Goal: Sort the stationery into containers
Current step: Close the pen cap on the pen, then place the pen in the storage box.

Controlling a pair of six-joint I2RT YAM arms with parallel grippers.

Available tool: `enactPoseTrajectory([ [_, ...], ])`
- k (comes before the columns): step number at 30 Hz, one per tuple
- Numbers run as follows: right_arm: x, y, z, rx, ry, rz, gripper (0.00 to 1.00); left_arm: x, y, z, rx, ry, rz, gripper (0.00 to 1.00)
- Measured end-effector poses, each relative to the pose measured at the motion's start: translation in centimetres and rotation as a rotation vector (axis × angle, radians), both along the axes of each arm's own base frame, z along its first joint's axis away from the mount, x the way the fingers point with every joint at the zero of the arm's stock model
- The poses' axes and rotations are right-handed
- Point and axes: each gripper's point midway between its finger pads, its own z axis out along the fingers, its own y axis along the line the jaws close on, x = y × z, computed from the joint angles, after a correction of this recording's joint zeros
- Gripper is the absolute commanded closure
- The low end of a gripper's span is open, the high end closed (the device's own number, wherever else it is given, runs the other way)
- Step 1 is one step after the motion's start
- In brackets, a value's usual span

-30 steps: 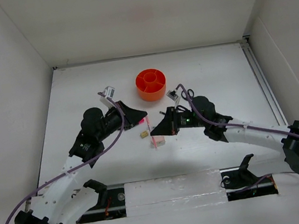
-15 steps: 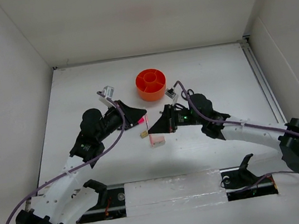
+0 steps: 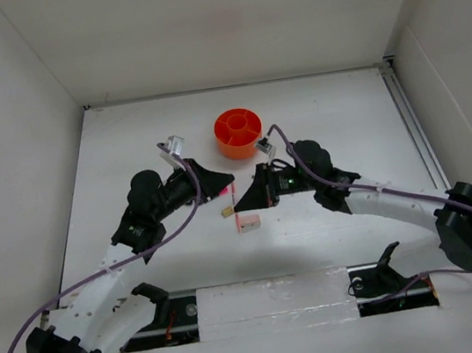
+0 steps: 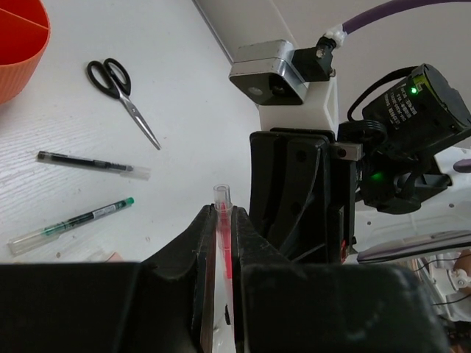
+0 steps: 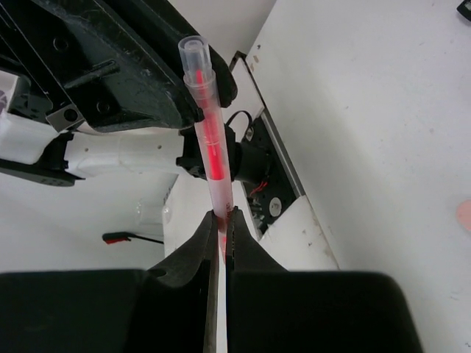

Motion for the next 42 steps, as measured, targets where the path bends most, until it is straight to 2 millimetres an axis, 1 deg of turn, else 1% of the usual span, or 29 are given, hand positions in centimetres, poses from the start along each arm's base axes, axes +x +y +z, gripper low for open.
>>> enactPoseTrajectory([
  [5, 0.2, 0.4, -0.3, -0.063, -0.074, -0.005, 1.00, -0.1, -0.2, -0.1, -0.002, 0.001, -0.018, 1.00],
  [9, 0.3, -0.3, -0.6, -0.100, -0.107, -0.023, 1.00, -0.2, -0.3, -0.2, 0.002, 0.002, -0.025, 1.00],
  [17, 0.5, -1.1, 0.3, -0.086, -0.137, -0.046, 1.00, -0.2, -0.2, 0.6, -0.015, -0.029, -0.024, 1.00],
  [27, 0.5, -1.1, 0.4, -0.076, -0.131, -0.033, 1.00, -0.2, -0.2, 0.9, -0.019, -0.036, -0.021, 1.00],
  [28, 0.5, -1.0, 0.4, -0.076, -0.131, -0.030, 1.00, -0.2, -0.1, 0.8, -0.017, -0.033, -0.016, 0.98],
  [30, 0.3, -0.8, 0.4, -0.072, -0.138, -0.023, 1.00, -0.2, 0.0, 0.8, -0.011, -0.024, -0.007, 0.90],
  [31, 0.2, -0.5, 0.4, -0.067, -0.143, -0.020, 1.00, -0.2, 0.1, 0.9, -0.009, -0.021, -0.001, 0.83],
  [32, 0.2, -0.3, 0.5, -0.063, -0.150, -0.022, 1.00, -0.2, 0.2, 1.0, -0.006, -0.016, 0.003, 0.70],
  [34, 0.4, 0.4, 1.1, -0.041, -0.177, -0.033, 1.00, -0.5, 0.2, 0.8, 0.003, 0.013, 0.002, 0.59],
  [35, 0.5, 0.7, 1.4, -0.032, -0.189, -0.037, 1.00, -0.7, 0.2, 0.7, 0.007, 0.029, 0.003, 0.57],
  [36, 0.6, 1.0, 1.7, -0.023, -0.199, -0.042, 1.00, -0.7, 0.2, 0.8, 0.010, 0.041, 0.006, 0.48],
  [37, 0.5, 1.4, 1.8, -0.017, -0.206, -0.039, 1.00, -0.7, 0.3, 1.1, 0.012, 0.048, 0.014, 0.43],
  [38, 0.4, 1.8, 1.8, -0.012, -0.211, -0.036, 1.00, -0.5, 0.4, 1.6, 0.010, 0.052, 0.027, 0.36],
  [39, 0.2, 2.2, 1.7, -0.012, -0.212, -0.028, 1.00, -0.3, 0.5, 2.2, 0.004, 0.049, 0.044, 0.27],
  [40, 0.1, 2.5, 1.3, -0.016, -0.209, -0.025, 1.00, 0.0, 0.6, 3.0, -0.002, 0.043, 0.059, 0.15],
  [41, 0.0, 2.8, 1.0, -0.022, -0.204, -0.023, 1.00, 0.3, 0.7, 3.8, -0.011, 0.033, 0.079, 0.10],
  [42, 0.0, 3.0, 0.7, -0.028, -0.201, -0.023, 1.00, 0.5, 0.8, 4.5, -0.019, 0.025, 0.096, 0.00],
])
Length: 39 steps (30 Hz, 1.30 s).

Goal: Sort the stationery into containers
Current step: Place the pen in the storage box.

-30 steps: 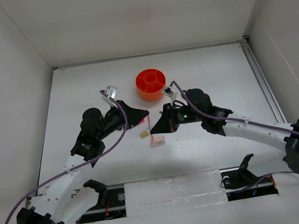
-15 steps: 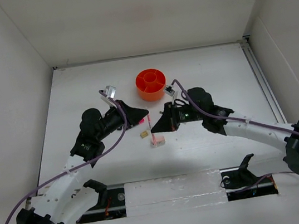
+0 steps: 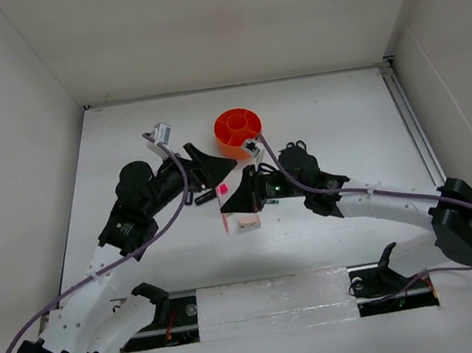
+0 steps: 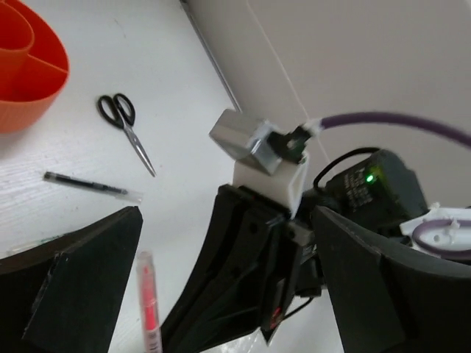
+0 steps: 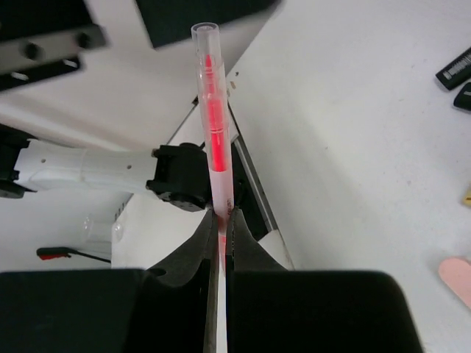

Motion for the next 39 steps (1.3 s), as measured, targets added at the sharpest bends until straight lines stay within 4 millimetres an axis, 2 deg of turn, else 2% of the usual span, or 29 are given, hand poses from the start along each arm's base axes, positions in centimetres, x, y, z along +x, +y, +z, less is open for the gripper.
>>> enactPoseTrajectory([
  [5, 1.2, 0.4, -1.7, -0.037, 0.008, -0.049, 1.00, 1.3, 1.4, 2.7, -0.014, -0.018, 0.120, 0.00],
  [9, 3.5, -0.4, -2.2, -0.057, -0.029, -0.115, 1.00, 2.6, 4.3, 3.6, 0.031, 0.014, 0.311, 0.00],
  [12, 7.2, -1.5, -1.5, -0.069, -0.105, -0.202, 1.00, 3.5, 7.7, 3.3, 0.099, 0.060, 0.488, 0.00],
  [15, 12.4, -2.8, 0.2, -0.083, -0.227, -0.308, 1.00, 4.0, 10.6, 0.9, 0.208, 0.117, 0.608, 0.00],
  [17, 16.2, -3.7, 1.7, -0.094, -0.328, -0.381, 1.00, 4.0, 11.4, -1.0, 0.278, 0.142, 0.627, 0.00],
  [22, 24.2, -4.6, 4.7, -0.111, -0.534, -0.455, 1.00, 2.9, 11.7, -7.1, 0.449, 0.214, 0.558, 0.00],
  [24, 26.8, -4.8, 4.8, -0.121, -0.582, -0.461, 1.00, 2.5, 11.5, -7.9, 0.473, 0.213, 0.519, 0.00],
  [26, 28.8, -5.0, 4.3, -0.132, -0.606, -0.455, 1.00, 2.2, 11.2, -7.5, 0.468, 0.188, 0.492, 0.00],
  [32, 32.2, -5.9, 1.8, -0.174, -0.627, -0.447, 1.00, 1.6, 10.4, -5.6, 0.423, 0.109, 0.435, 0.00],
  [39, 33.0, -6.0, -0.2, -0.203, -0.632, -0.424, 1.00, 1.4, 9.7, -5.6, 0.421, 0.096, 0.389, 0.00],
])
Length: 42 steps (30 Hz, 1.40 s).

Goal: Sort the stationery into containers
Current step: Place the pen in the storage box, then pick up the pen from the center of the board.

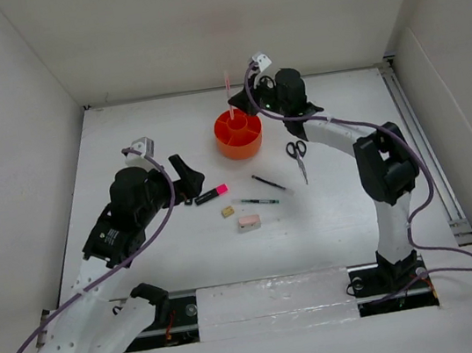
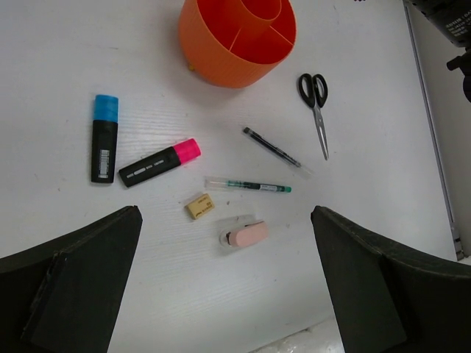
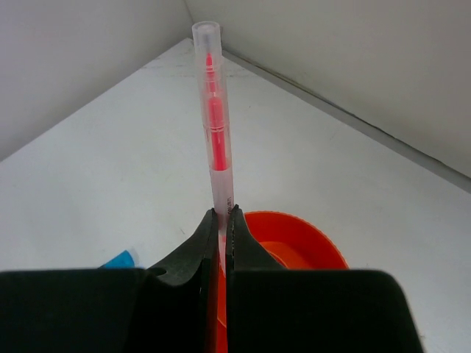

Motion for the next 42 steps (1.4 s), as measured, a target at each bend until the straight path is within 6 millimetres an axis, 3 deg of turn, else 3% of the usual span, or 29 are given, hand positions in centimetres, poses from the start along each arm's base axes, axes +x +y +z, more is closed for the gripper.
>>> enactPoseTrajectory([
  [13, 0.5, -1.5, -3.5, -0.018, 0.050, -0.027, 1.00, -0.2, -0.6, -0.2, -0.007, 0.005, -0.036, 0.00],
  [17, 0.0, -1.7, -4.8, -0.005, 0.087, -0.029, 0.90, -0.2, -0.6, -0.5, -0.005, 0.011, -0.039, 0.00],
  [19, -0.2, -2.0, -5.6, -0.001, 0.102, -0.031, 0.90, -0.2, -0.6, -0.6, -0.002, 0.011, -0.041, 0.00],
  [21, -0.6, -2.0, -6.4, 0.001, 0.122, -0.031, 0.81, -0.2, -0.6, -0.6, 0.000, 0.010, -0.042, 0.00],
  [23, -0.9, -2.1, -7.0, 0.005, 0.140, -0.032, 0.60, -0.2, -0.6, -0.6, 0.001, 0.009, -0.043, 0.00],
  [26, -1.1, -2.2, -7.5, 0.008, 0.152, -0.034, 0.46, -0.2, -0.6, -0.6, 0.001, 0.009, -0.043, 0.00],
  [29, -1.3, -1.9, -7.2, 0.025, 0.146, -0.031, 0.00, -0.2, -0.6, -0.6, 0.001, 0.010, -0.043, 0.00],
  [32, -1.6, -2.0, -7.1, 0.026, 0.140, -0.045, 0.00, -0.2, -0.6, -0.6, 0.001, 0.009, -0.043, 0.00],
  [35, -2.2, -2.0, -5.9, 0.033, 0.125, -0.074, 0.00, -0.2, -0.6, -0.6, 0.001, 0.009, -0.042, 0.00],
  [37, -2.6, -2.1, -3.8, 0.047, 0.091, -0.119, 0.00, -0.2, -0.6, -0.6, 0.002, 0.009, -0.042, 0.00],
  [42, -4.2, -3.0, 4.1, 0.077, 0.034, -0.352, 0.00, -0.1, -0.5, -0.6, 0.005, 0.008, -0.034, 0.00],
])
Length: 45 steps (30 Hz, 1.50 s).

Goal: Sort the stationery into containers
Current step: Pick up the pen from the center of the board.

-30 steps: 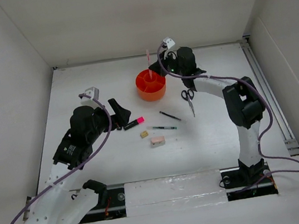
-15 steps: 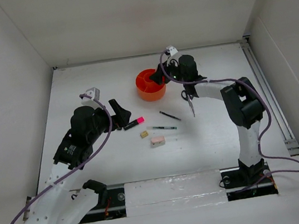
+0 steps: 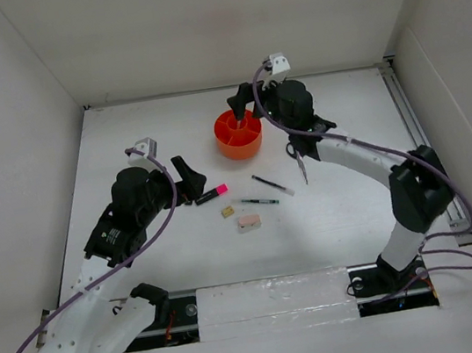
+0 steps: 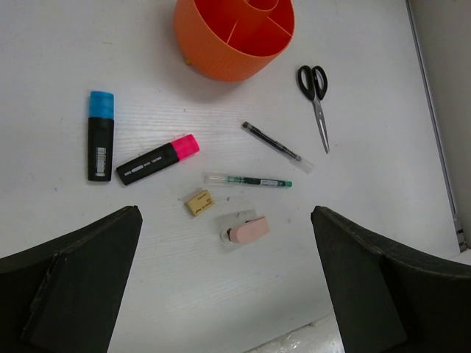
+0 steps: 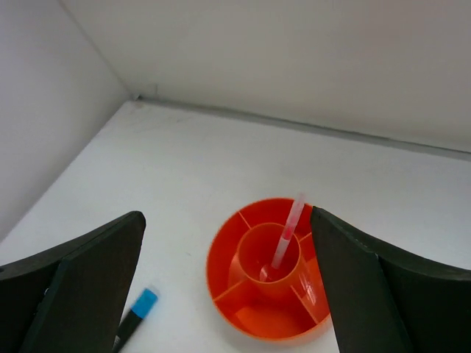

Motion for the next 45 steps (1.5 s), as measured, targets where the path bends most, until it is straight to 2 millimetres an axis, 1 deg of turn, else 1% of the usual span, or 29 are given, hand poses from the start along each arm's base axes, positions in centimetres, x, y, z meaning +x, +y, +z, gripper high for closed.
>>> enactPoseTrajectory([
  [2, -1.4, -0.3, 3.8, 0.021, -0.006, -0.087, 0.00, 0.1, 0.1, 0.0, 0.002, -0.001, 0.006, 0.00],
  [3, -2.4, -0.6, 5.2, 0.038, -0.003, -0.117, 0.00, 0.1, 0.1, 0.0, 0.003, -0.002, 0.009, 0.00],
  [5, -5.4, -1.2, 7.8, 0.069, -0.006, -0.123, 0.00, 0.1, 0.2, 0.0, 0.005, -0.003, 0.013, 0.00],
  [7, -8.1, -2.7, 9.6, 0.101, -0.025, -0.115, 0.01, 0.2, 0.3, 0.0, 0.006, -0.003, 0.016, 0.00],
  [9, -9.9, -4.7, 9.8, 0.105, -0.028, -0.128, 0.01, 0.2, 0.3, 0.0, 0.006, -0.003, 0.018, 0.00],
  [11, -10.5, -6.3, 8.3, 0.072, 0.003, -0.148, 0.01, 0.2, 0.3, 0.0, 0.007, -0.004, 0.019, 0.00],
  [13, -10.5, -7.2, 4.9, 0.004, 0.081, -0.155, 0.01, 0.2, 0.3, 0.1, 0.006, -0.006, 0.019, 0.00],
  [15, -10.6, -7.7, 0.2, -0.081, 0.189, -0.134, 0.01, 0.1, 0.3, 0.2, 0.003, -0.010, 0.018, 0.00],
  [17, -11.3, -8.0, -4.9, -0.180, 0.314, -0.098, 0.01, 0.0, 0.3, 0.4, -0.002, -0.016, 0.015, 0.00],
  [18, -11.7, -8.0, -7.1, -0.221, 0.373, -0.075, 0.03, -0.1, 0.3, 0.5, -0.004, -0.019, 0.013, 0.00],
  [21, -12.8, -7.5, -12.0, -0.320, 0.506, -0.007, 0.09, -0.2, 0.3, 0.6, -0.008, -0.021, 0.008, 0.00],
  [22, -13.2, -7.3, -13.3, -0.344, 0.542, 0.018, 0.09, -0.2, 0.2, 0.6, -0.008, -0.020, 0.007, 0.00],
  [25, -13.9, -6.5, -16.5, -0.413, 0.622, 0.094, 0.14, -0.3, 0.1, 0.6, -0.012, -0.020, -0.001, 0.00],
  [29, -13.8, -5.1, -19.6, -0.526, 0.679, 0.148, 0.16, -0.6, 0.1, 0.9, -0.020, -0.029, -0.008, 0.00],
  [30, -13.7, -4.5, -20.1, -0.556, 0.681, 0.156, 0.19, -0.6, 0.1, 1.0, -0.022, -0.033, -0.009, 0.00],
  [34, -13.7, -2.7, -21.7, -0.659, 0.657, 0.186, 0.19, -0.9, 0.1, 1.4, -0.031, -0.046, -0.014, 0.00],
  [36, -14.2, -2.2, -22.1, -0.691, 0.647, 0.203, 0.19, -1.0, 0.0, 1.4, -0.036, -0.047, -0.023, 0.00],
  [38, -14.2, -2.0, -22.1, -0.710, 0.635, 0.216, 0.19, -1.1, -0.1, 1.4, -0.039, -0.045, -0.031, 0.00],
  [42, -12.9, -1.2, -21.8, -0.733, 0.603, 0.226, 0.21, -1.2, -0.3, 1.3, -0.041, -0.041, -0.040, 0.00],
  [45, -12.2, -0.9, -22.3, -0.751, 0.598, 0.244, 0.21, -1.3, -0.5, 1.3, -0.045, -0.037, -0.051, 0.00],
])
